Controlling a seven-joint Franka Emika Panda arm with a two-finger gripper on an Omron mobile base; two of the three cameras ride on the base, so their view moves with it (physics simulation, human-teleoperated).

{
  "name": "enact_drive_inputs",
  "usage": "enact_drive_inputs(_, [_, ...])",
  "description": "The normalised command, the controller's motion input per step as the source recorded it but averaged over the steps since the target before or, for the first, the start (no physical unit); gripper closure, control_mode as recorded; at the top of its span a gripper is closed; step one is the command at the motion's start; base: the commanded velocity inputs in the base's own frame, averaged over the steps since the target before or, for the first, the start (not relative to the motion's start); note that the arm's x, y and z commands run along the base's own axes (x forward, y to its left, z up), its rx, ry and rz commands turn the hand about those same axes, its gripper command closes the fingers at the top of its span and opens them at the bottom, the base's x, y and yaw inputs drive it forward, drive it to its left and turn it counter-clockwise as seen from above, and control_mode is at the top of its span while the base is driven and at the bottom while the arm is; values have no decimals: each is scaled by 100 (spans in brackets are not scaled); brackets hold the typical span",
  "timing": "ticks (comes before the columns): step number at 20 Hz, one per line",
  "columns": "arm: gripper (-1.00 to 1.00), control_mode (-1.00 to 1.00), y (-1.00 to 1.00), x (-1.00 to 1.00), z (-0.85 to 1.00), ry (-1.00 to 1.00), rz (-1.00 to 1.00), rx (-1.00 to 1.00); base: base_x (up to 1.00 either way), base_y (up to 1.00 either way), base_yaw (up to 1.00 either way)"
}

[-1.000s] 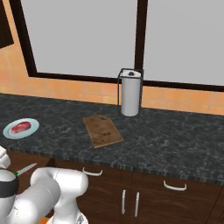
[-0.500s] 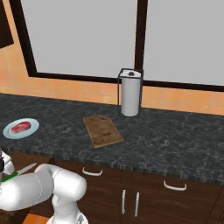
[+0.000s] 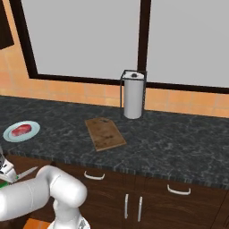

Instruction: Pick up the knife from the drawer and place it on the cutting board. Then place the meat from the plate to the cutting board.

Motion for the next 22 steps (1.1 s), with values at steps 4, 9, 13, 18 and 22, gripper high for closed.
enact_drive_inputs(4, [-100, -100, 4, 0, -40, 0, 0, 0, 0, 0, 0])
enact_drive_inputs(9, [-100, -100, 7, 0, -39, 0, 0, -1, 0, 0, 0])
enact_drive_inputs(13, [-100, -100, 12, 1, -16, 0, 0, -3, 0, 0, 0])
enact_drive_inputs(18, [-100, -100, 20, 2, 0, 0, 0, -1, 0, 0, 0])
enact_drive_inputs(22, [-100, -100, 6, 0, -29, 0, -1, 0, 0, 0, 0])
